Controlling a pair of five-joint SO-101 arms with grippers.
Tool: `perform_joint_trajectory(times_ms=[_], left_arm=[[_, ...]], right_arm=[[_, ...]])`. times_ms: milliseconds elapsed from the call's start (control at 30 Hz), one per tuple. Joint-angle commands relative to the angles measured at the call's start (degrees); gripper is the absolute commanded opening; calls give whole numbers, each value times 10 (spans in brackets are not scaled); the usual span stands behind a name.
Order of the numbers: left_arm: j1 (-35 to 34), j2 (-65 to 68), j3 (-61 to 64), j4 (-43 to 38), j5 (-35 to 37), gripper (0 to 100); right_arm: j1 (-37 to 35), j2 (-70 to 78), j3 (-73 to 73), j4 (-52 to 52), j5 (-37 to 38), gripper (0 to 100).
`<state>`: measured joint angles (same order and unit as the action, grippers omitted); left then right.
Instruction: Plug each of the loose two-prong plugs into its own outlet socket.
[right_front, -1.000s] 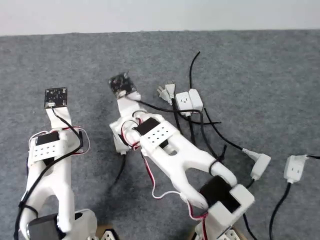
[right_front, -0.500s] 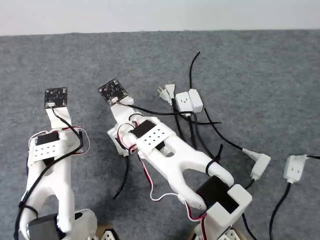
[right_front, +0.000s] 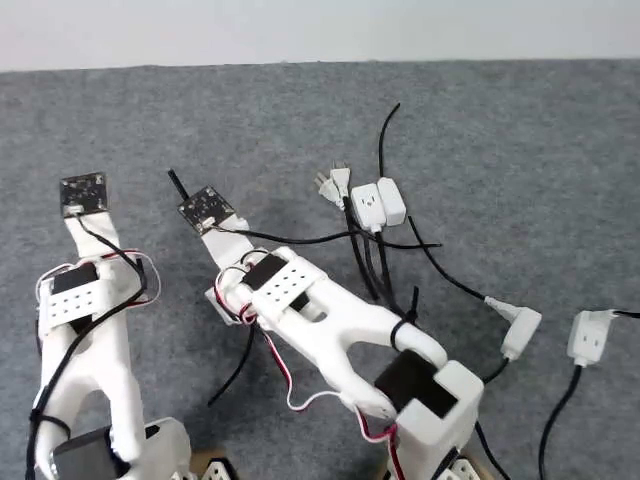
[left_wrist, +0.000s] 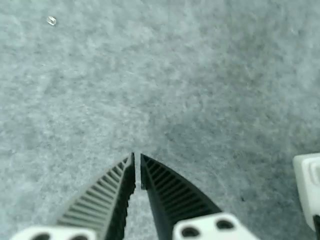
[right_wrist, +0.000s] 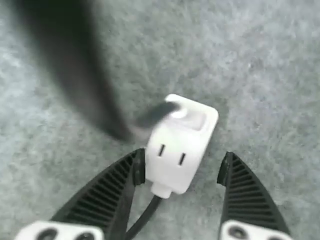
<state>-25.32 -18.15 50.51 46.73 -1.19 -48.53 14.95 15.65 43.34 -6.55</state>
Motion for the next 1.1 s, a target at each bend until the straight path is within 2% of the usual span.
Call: perform_joint_trajectory(times_ms=[0, 67, 167, 333, 567, 667, 833, 967, 1067], left_arm=[[-11, -3, -34, -11, 18, 15], [-11, -3, -34, -11, 18, 15], [-13, -3, -35, -11, 18, 15], [-22, -3, -36, -11, 19, 15], [-11, -2, -31, -29, 19, 15], [12, -2, -16, -38, 19, 15], [63, -2, 9, -56, 19, 15], [101, -2, 25, -56, 16, 15], [109, -3, 28, -56, 15, 15]], right_arm=[[4, 18, -63, 17, -5, 226], [4, 37, -91, 38, -4, 166], [11, 60, -127, 67, 12, 8], [49, 64, -148, 97, 23, 11], [96, -48, -144, 182, 28, 9], [151, -116, -144, 255, 45, 9], [288, -218, -141, 374, 64, 9], [383, -311, -109, 414, 73, 9], [473, -379, -53, 410, 118, 9]])
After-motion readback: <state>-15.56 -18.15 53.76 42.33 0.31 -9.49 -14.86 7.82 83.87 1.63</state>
